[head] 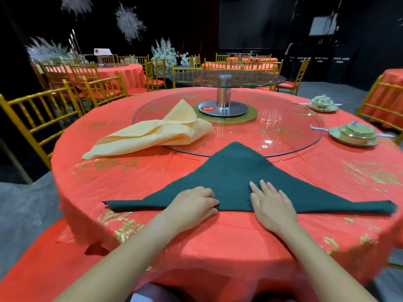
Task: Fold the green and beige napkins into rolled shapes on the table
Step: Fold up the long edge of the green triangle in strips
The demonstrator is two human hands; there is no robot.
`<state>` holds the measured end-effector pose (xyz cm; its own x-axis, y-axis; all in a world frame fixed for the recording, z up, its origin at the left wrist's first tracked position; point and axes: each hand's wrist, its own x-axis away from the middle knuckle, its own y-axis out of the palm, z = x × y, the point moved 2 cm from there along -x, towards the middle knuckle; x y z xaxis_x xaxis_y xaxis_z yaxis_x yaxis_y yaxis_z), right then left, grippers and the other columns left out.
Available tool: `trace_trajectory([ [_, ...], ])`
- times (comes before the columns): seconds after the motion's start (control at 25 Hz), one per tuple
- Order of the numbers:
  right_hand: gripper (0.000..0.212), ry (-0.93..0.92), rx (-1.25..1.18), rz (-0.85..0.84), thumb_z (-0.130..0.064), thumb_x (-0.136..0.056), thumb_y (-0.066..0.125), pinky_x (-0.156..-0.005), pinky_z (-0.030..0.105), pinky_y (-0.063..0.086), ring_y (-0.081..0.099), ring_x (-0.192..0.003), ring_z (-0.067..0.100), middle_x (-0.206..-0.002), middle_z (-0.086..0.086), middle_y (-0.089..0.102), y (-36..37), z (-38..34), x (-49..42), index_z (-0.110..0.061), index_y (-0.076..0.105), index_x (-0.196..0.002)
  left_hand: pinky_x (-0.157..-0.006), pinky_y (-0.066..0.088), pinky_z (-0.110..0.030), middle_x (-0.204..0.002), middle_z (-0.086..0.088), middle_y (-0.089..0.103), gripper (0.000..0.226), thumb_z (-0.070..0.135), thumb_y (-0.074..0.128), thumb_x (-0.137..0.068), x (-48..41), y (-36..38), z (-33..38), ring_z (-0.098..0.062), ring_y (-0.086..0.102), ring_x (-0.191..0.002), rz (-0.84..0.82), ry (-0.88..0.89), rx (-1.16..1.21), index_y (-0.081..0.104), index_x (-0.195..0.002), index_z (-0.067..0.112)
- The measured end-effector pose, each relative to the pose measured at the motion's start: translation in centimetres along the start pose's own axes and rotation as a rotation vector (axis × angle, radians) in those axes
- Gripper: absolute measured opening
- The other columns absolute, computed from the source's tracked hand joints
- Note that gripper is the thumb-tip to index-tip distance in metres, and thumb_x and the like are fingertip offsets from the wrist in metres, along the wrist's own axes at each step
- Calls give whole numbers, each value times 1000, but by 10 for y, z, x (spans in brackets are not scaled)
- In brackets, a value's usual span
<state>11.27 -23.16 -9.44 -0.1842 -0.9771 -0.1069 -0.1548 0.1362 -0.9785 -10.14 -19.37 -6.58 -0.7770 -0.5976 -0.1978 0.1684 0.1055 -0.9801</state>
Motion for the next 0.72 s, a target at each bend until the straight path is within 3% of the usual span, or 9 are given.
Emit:
trace_trajectory([
  [0.08,50,-42,-105,63,-41,-100,20,-116,36,10,12,-145,13,-157,-1,18,-3,0,2,-28,22,-148,-79,48,-34,-113,3,59,61,53,21,-86,-2,-1,1,-19,55,-105,-37,-29,-41,65,-114,22],
  [0.16,50,-114,-259,159,-46,-94,28,-114,38,21,30,-139,13,-149,-1,37,-11,2,8,-25,46,-136,-78,48,-35,-114,3,57,44,45,34,-93,-3,-2,2,-19,54,-105,-32,-23,-45,65,-115,21],
  [0.28,40,-358,-141,271,-51,-85,43,-90,39,49,54,-109,14,-116,-2,63,-17,15,23,-25,70,-101,-54,51,-30,-88,3,61,38,40,41,-87,-2,-2,1,-20,61,-76,0,49,-46,73,-90,21],
  [0.4,37,-400,-19,253,-50,-82,47,-77,31,48,57,-89,13,-97,-6,65,-23,32,29,-26,73,-93,-46,49,-25,-78,6,60,43,44,37,-81,-3,2,-6,-17,61,-67,-4,17,-53,75,-85,25],
  [0.56,36,-385,68,284,-45,-84,44,-69,32,49,63,-74,16,-82,-10,64,-33,46,24,-26,73,-88,-68,54,-37,-99,0,62,42,41,37,-90,-1,0,-4,-23,60,-92,-10,-17,-20,69,-108,19],
  [0.72,33,-390,48,257,-41,-85,41,-67,30,49,63,-69,13,-77,-13,64,-33,44,25,-28,71,-83,-70,52,-37,-93,1,62,62,45,14,-82,0,-4,-2,-23,60,-90,-3,-70,-2,68,-97,18],
])
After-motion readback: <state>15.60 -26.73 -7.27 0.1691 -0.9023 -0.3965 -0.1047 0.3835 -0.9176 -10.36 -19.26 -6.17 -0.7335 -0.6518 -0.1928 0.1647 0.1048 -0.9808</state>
